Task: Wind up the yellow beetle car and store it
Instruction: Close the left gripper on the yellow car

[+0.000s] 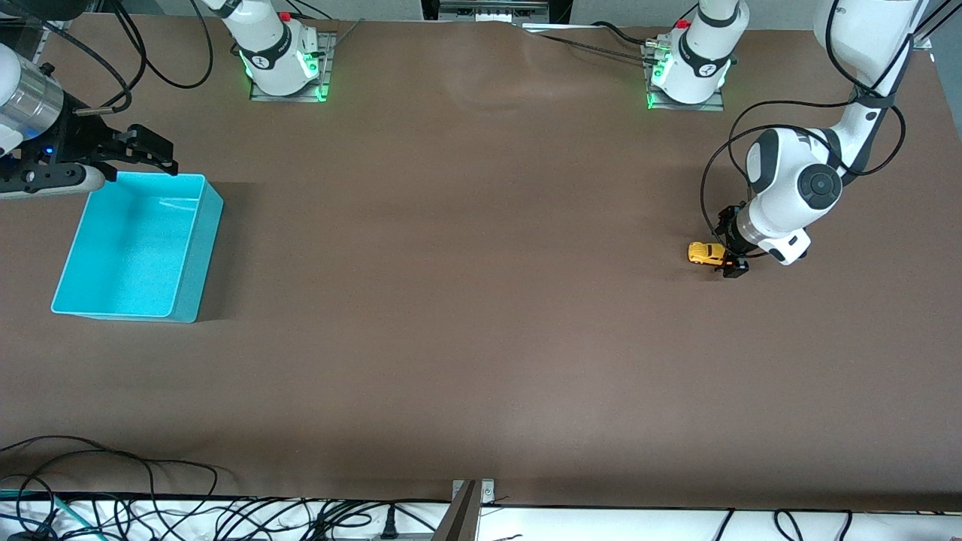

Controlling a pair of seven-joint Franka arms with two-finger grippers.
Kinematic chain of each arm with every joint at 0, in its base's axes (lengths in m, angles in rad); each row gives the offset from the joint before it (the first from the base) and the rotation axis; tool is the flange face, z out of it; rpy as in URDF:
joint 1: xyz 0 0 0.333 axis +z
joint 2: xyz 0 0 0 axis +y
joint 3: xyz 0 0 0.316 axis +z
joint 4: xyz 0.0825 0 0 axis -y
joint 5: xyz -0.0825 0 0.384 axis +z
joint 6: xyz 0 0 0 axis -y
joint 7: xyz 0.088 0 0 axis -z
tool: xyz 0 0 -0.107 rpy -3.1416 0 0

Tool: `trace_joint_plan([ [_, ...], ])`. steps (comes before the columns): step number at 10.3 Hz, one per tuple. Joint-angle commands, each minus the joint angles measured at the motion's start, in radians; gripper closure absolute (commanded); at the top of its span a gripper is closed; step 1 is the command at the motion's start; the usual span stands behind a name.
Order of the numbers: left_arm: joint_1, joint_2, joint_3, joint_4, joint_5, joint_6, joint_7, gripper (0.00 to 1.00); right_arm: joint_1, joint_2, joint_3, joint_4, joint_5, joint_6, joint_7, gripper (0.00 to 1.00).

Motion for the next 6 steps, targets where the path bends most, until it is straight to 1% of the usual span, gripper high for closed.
trace_joint_plan([
  [1,0.003,-0.015,-0.004,-0.024,-0.01,0.015,0.014,0.2,-0.006,0.0,0.001,0.009,0.005,-0.014,-0.005,0.0],
  [2,0.003,-0.018,-0.004,-0.027,-0.01,0.015,0.016,0.31,-0.006,0.0,0.001,0.009,0.005,-0.014,-0.005,0.0],
  [3,0.003,-0.018,-0.004,-0.027,-0.01,0.015,0.016,0.45,-0.006,0.0,0.001,0.009,0.005,-0.013,-0.005,0.0],
  [4,0.003,-0.018,-0.004,-0.027,-0.01,0.015,0.016,0.65,-0.006,0.0,0.001,0.009,0.005,-0.014,-0.005,0.0],
  [5,0.003,-0.018,-0.004,-0.027,-0.01,0.015,0.017,0.87,-0.006,0.0,0.001,0.009,0.005,-0.014,-0.005,0.0],
  [6,0.003,-0.023,-0.004,-0.027,-0.01,0.013,0.017,1.0,-0.006,-0.001,0.001,0.009,0.005,-0.014,-0.005,0.0],
])
